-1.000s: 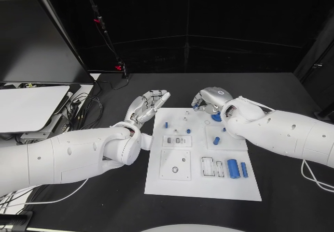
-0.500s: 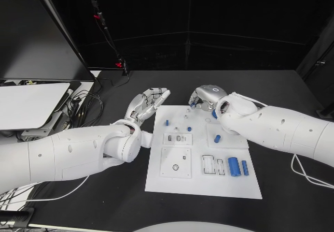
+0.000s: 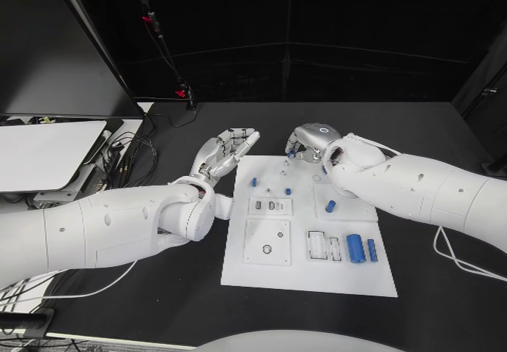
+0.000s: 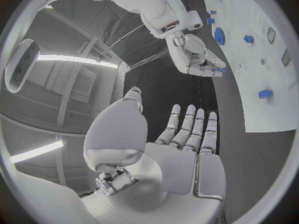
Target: Assemble the parts on the task board
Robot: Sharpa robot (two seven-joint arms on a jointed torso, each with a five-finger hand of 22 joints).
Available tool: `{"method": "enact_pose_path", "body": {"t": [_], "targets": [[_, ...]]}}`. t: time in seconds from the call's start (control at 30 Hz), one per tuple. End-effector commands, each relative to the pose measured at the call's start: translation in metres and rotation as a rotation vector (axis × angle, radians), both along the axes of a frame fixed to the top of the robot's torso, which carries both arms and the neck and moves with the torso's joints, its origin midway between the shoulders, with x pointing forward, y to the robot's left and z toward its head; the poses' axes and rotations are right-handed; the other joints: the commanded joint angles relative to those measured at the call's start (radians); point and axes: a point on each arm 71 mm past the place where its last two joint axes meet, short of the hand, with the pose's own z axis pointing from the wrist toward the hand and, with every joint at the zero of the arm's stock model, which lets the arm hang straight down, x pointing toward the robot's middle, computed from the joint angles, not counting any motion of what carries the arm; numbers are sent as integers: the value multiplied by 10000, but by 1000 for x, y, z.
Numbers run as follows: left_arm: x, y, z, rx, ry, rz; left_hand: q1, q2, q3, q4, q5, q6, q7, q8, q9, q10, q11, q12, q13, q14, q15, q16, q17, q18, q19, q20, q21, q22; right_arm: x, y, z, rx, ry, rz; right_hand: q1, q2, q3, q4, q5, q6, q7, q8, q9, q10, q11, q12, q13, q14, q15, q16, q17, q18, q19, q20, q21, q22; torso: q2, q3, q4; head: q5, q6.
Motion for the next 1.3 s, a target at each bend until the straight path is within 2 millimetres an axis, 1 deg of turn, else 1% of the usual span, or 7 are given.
{"method": "enact_pose_path", "body": {"t": [0.03, 0.13, 0.23, 0.27, 0.37, 0.77, 1.3], "targets": [[-7, 0, 22, -807, -3060, -281, 4, 126, 65, -23, 50, 85, 1491, 35, -13, 82, 21, 43, -8, 4, 98, 36, 11, 111, -12, 30, 70, 3, 2, 1, -1, -105, 110, -67, 84, 14, 58, -7, 33, 35, 15, -85, -8, 130, -81, -56, 12, 794, 40, 36, 963, -185, 741, 20, 48, 2127, -12, -8, 1, 1, -27], [-7, -1, 22, -807, -3059, -287, 4, 126, 65, -23, 50, 85, 1491, 35, -13, 82, 21, 43, -8, 4, 98, 36, 11, 111, -12, 30, 70, 3, 3, 2, -2, -135, 156, -83, 83, 1, 68, 13, 33, 16, 16, -119, -13, 124, -71, -98, 12, 794, 49, 36, 960, -184, 739, 26, 46, 2123, -10, 2, 18, 1, -21], [-7, -1, 22, -804, -3054, -285, 19, 165, 79, -26, 61, 84, 1495, 33, -14, 88, 29, 46, -8, 8, 107, 41, 11, 109, -18, 38, 74, 3, 3, 4, -5, -158, 233, -80, 81, 0, 70, 18, 33, 14, 17, -125, -14, 123, -69, -107, 12, 793, 50, 35, 958, -184, 739, 27, 46, 2123, -8, 0, 8, 11, -28], [-7, -1, 22, -803, -3053, -283, 19, 165, 79, -26, 61, 84, 1495, 33, -14, 88, 29, 46, -8, 8, 107, 41, 11, 109, -18, 38, 74, 3, 4, 5, -6, -162, 252, -80, 80, 0, 70, 20, 33, 13, 17, -127, -14, 124, -68, -110, 12, 793, 51, 35, 958, -184, 739, 28, 46, 2123, -8, -11, -8, 21, -33], [-7, -1, 22, -797, -3050, -277, 19, 165, 79, -26, 61, 84, 1495, 33, -14, 88, 29, 46, -8, 8, 107, 41, 11, 109, -18, 38, 74, 3, 3, 7, -9, -188, 336, -67, 71, -4, 76, 39, 33, 9, 21, -144, -15, 125, -60, -134, 13, 792, 57, 35, 953, -183, 737, 32, 44, 2120, -7, -10, 4, 1, -37], [-7, -1, 22, -799, -3042, -285, 35, 202, 91, -29, 65, 85, 1497, 31, -14, 92, 34, 48, -8, 10, 116, 45, 11, 107, -15, 45, 83, 8, 4, 13, -16, -280, 544, -63, 75, -7, 93, 58, 34, -3, 24, -175, -17, 122, -52, -176, 13, 795, 65, 37, 971, -183, 737, 40, 44, 2121, -8, -12, 0, 13, -56], [-6, -2, 21, -798, -2951, -313, 54, 234, 101, -32, 77, 86, 1503, 27, -14, 98, 44, 50, -8, 13, 128, 50, 11, 104, -21, 54, 87, 7, 5, 15, -16, -92, 274, -384, 65, -24, 139, 125, 34, -35, 62, -268, -21, 96, 1, -301, 14, 789, 105, 34, 943, -178, 725, 69, 34, 2100, -8, -11, -2, 19, -20]]}}
